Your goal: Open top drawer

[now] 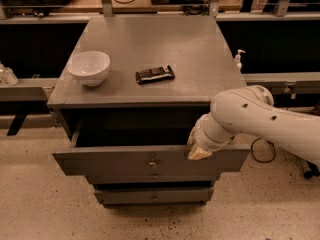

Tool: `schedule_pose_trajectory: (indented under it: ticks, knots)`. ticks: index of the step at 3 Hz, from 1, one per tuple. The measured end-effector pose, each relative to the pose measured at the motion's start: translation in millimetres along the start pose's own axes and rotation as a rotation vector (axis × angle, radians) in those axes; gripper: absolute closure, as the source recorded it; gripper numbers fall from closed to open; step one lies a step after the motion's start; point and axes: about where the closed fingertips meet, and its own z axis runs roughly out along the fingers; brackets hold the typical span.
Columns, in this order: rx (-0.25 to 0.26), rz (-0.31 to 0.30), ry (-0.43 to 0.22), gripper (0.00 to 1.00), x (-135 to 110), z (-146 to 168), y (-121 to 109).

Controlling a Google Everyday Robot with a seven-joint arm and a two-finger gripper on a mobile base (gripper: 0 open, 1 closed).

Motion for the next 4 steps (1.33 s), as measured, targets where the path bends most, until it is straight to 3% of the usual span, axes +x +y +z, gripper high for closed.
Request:
schedule_pose_trajectory:
  ticks: [1, 2, 3, 4]
  knots:
    - [0.0, 0.0, 0.0, 0.37, -0.4, -1.4, -0.4]
    - [-0.001, -0.001, 0.0, 0.14, -0.6, -1.1, 0.2]
    - [-0.002, -0.002, 0.0, 0.0, -0.9, -0.9, 0.6]
    - [-0.002, -0.002, 0.0, 0.0, -0.9, -0.9, 0.6]
